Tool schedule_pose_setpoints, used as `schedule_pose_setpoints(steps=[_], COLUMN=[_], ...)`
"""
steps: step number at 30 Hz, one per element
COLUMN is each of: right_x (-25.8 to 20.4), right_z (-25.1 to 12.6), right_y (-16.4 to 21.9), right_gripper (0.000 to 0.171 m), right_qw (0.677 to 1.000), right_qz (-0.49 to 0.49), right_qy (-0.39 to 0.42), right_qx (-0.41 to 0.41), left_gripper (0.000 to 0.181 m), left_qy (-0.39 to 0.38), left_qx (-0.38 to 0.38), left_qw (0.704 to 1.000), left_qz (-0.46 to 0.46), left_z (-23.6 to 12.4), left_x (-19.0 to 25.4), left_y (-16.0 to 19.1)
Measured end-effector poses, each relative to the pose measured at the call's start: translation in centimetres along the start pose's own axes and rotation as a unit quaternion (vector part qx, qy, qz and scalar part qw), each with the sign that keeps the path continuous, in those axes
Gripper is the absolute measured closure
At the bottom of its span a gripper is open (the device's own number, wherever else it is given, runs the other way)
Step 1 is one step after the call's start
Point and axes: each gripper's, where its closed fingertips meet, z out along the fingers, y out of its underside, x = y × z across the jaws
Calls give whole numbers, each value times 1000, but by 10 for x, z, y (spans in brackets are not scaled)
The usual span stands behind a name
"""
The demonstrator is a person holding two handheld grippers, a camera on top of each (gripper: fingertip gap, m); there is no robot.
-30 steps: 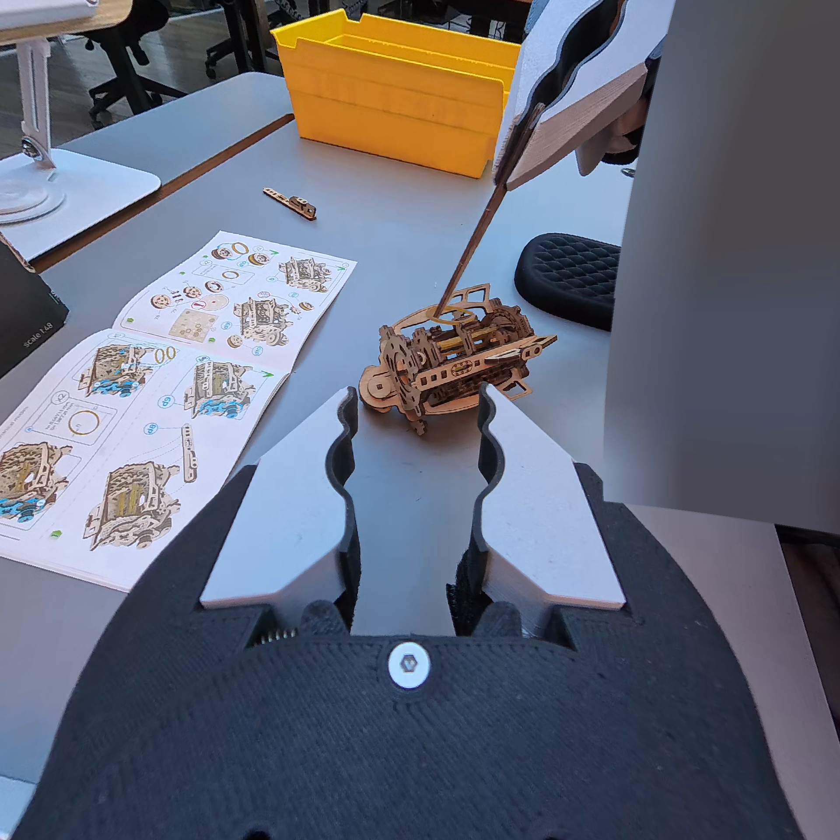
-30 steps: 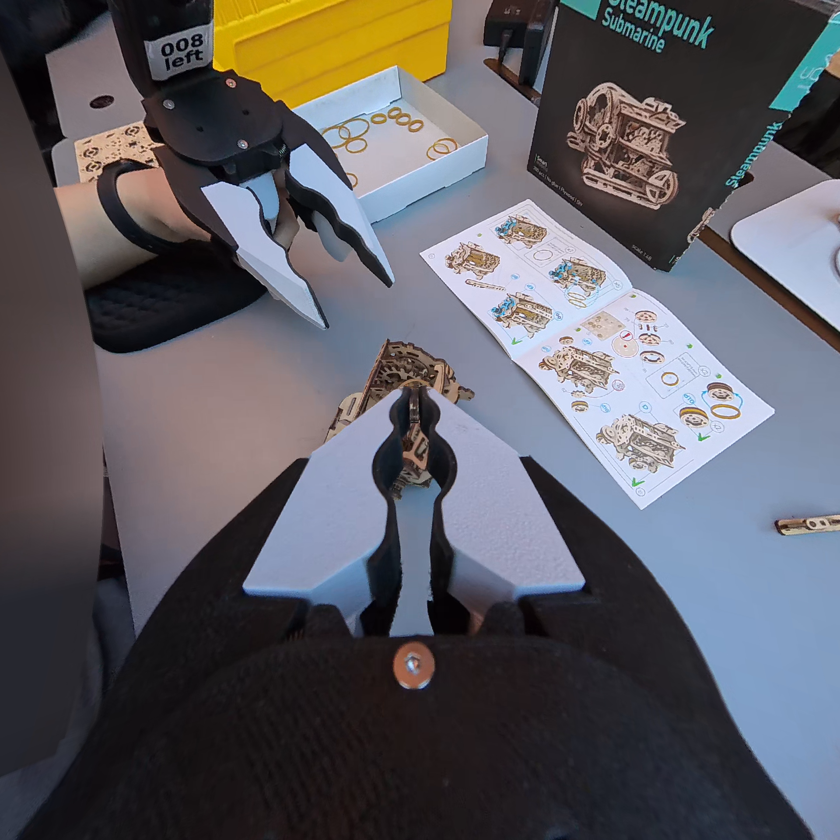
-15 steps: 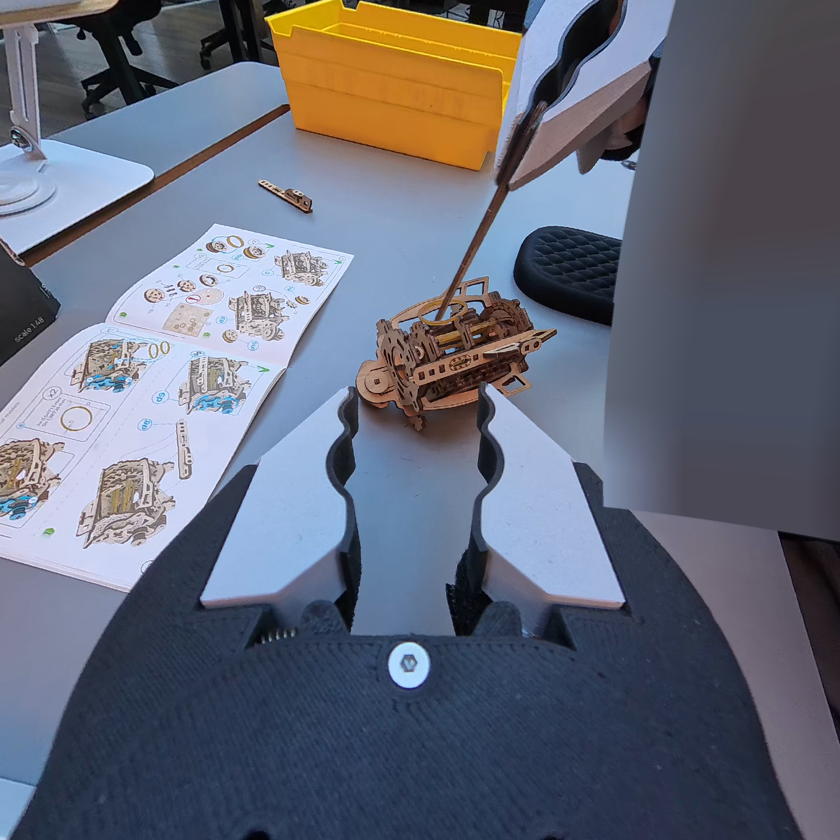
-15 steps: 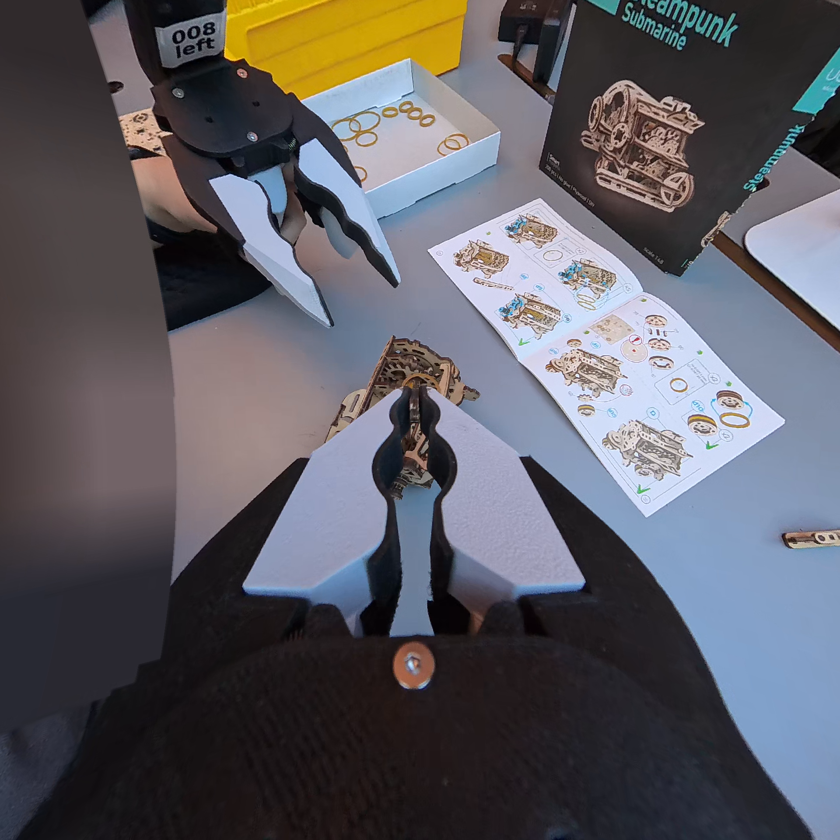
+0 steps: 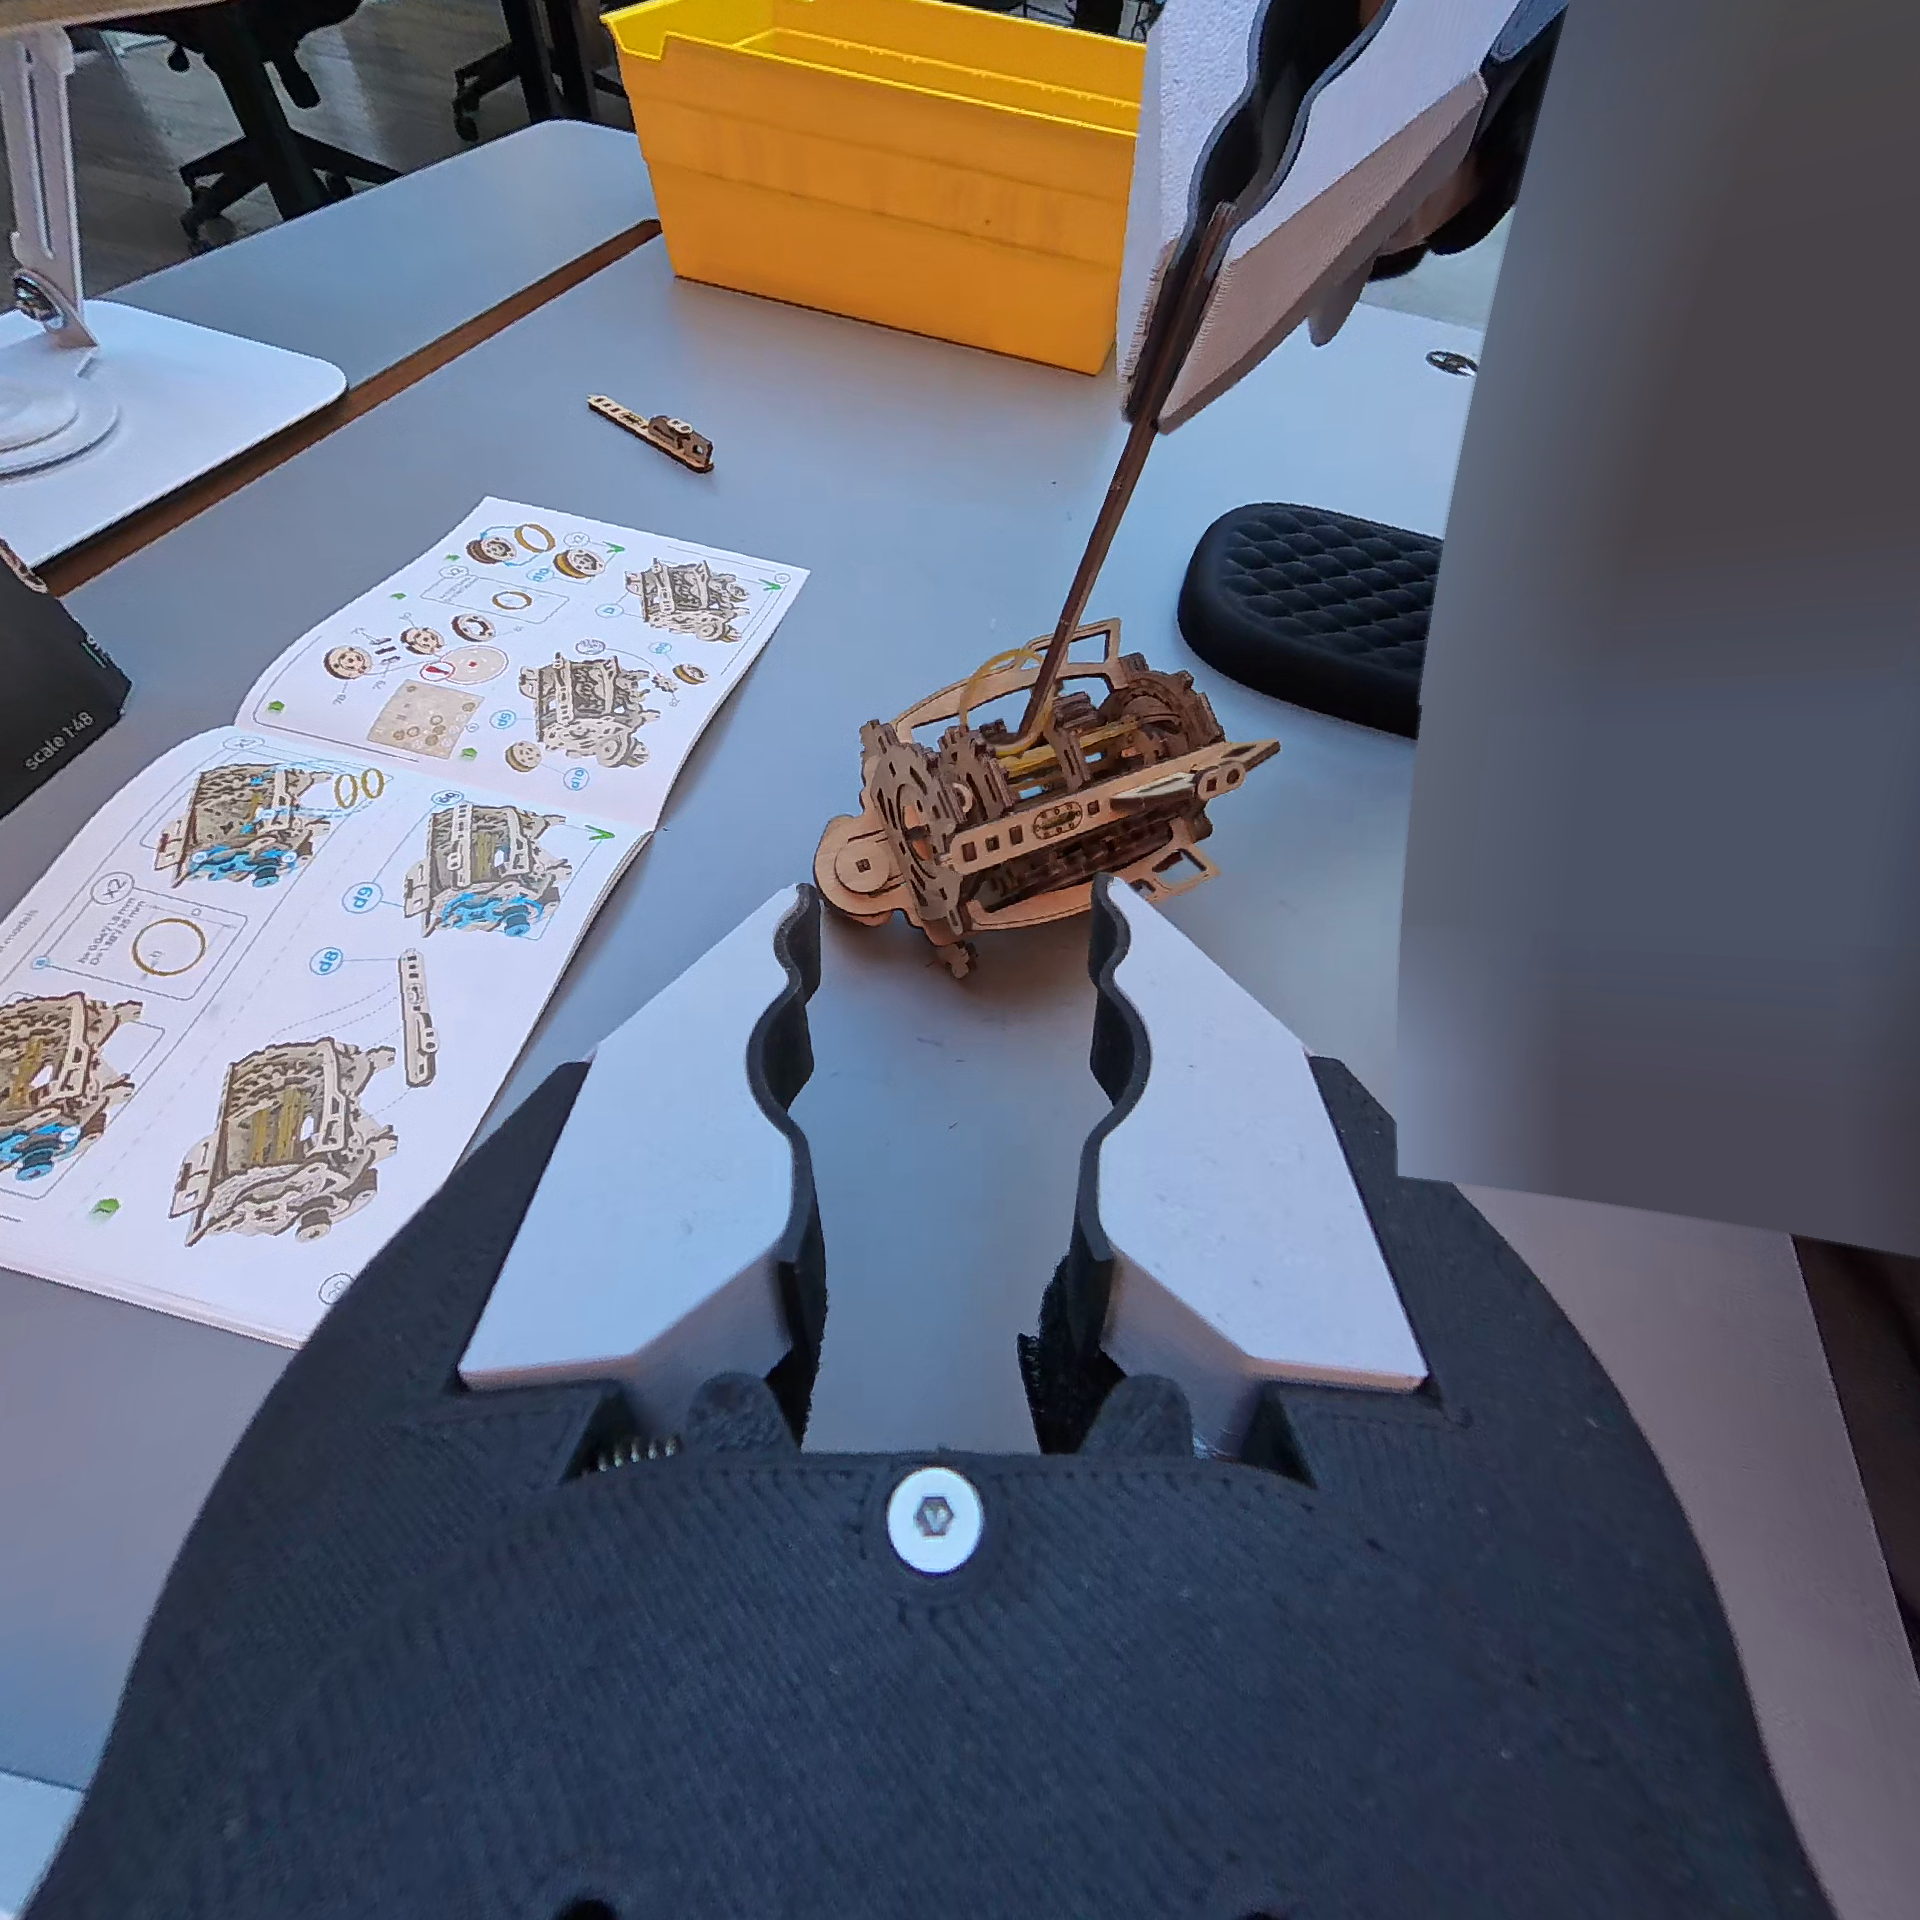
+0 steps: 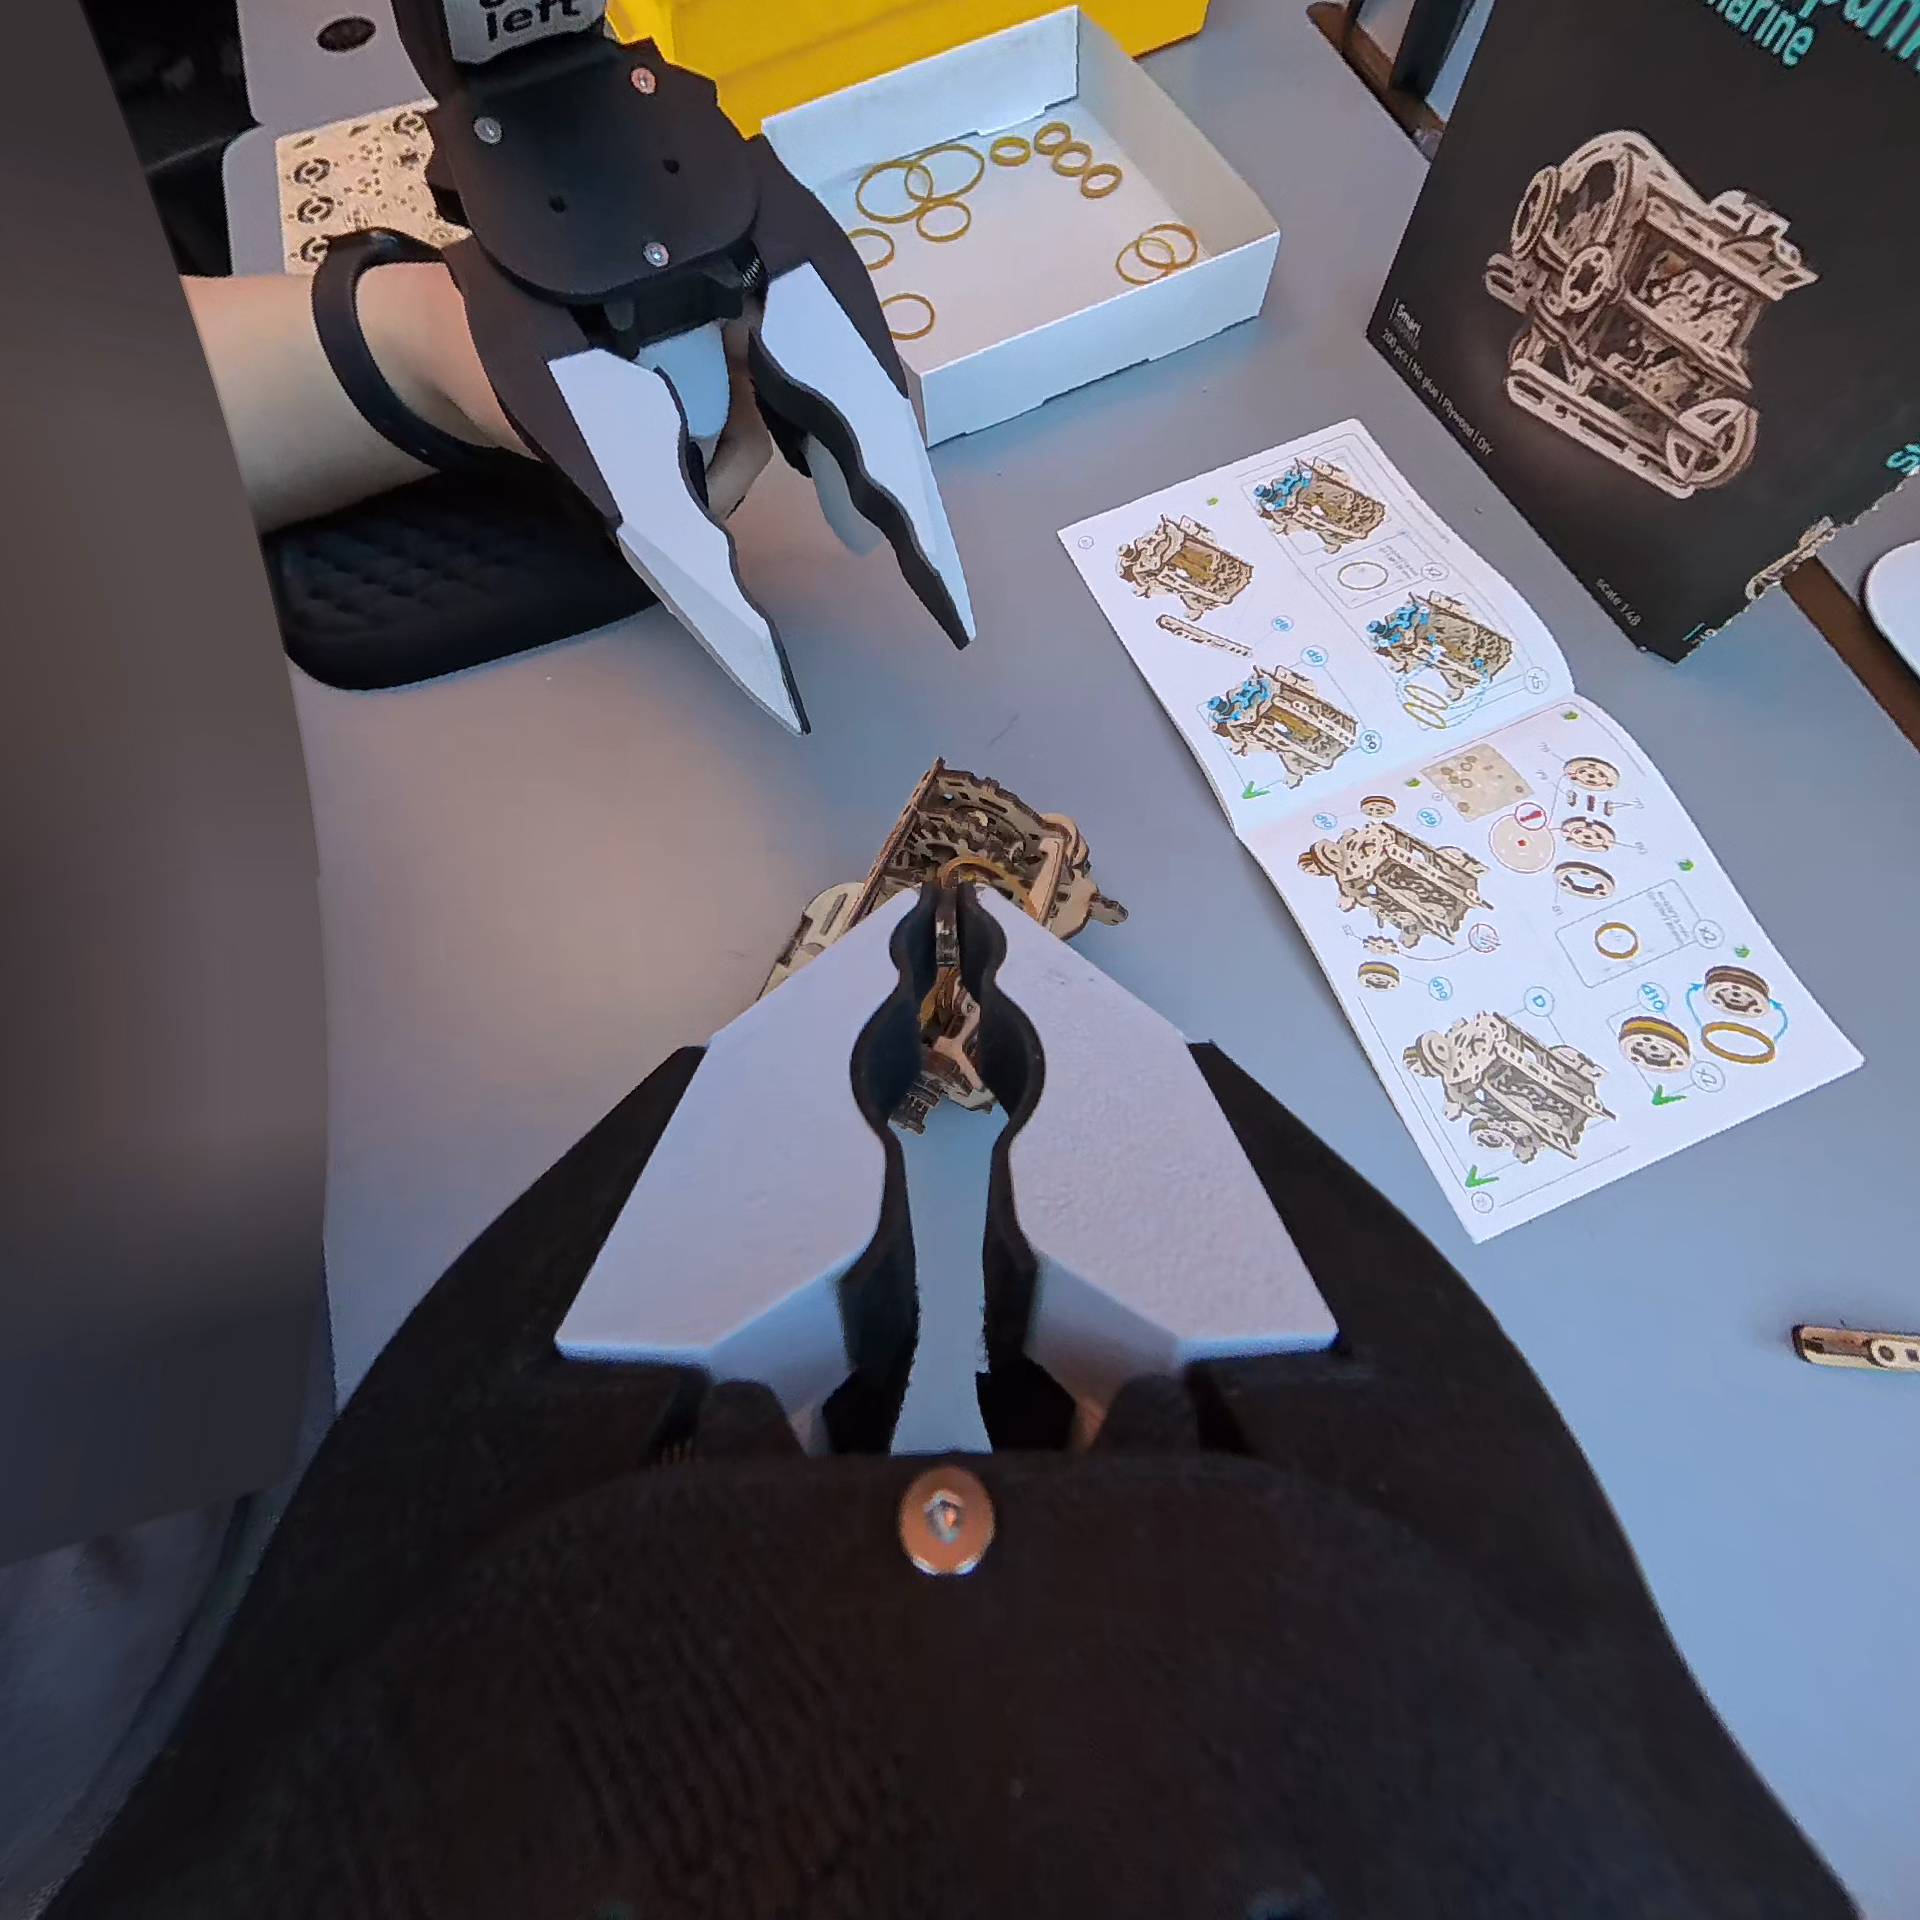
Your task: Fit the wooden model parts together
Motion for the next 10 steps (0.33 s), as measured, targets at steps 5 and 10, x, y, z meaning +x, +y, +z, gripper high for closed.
schedule_pose_setpoints(steps=[5,10], right_x=[3,9], right_z=[4,-1], right_y=[-1,1], right_gripper=[170,170], right_qw=[1000,1000], right_qz=[-21,-19], right_qy=[6,8], right_qx=[-16,-5], left_gripper=[131,131], left_qy=[4,5], left_qx=[-3,-6], left_qw=[1000,1000], left_qz=[-3,0], left_z=[2,2], left_x=[1,2], left_y=[2,3])
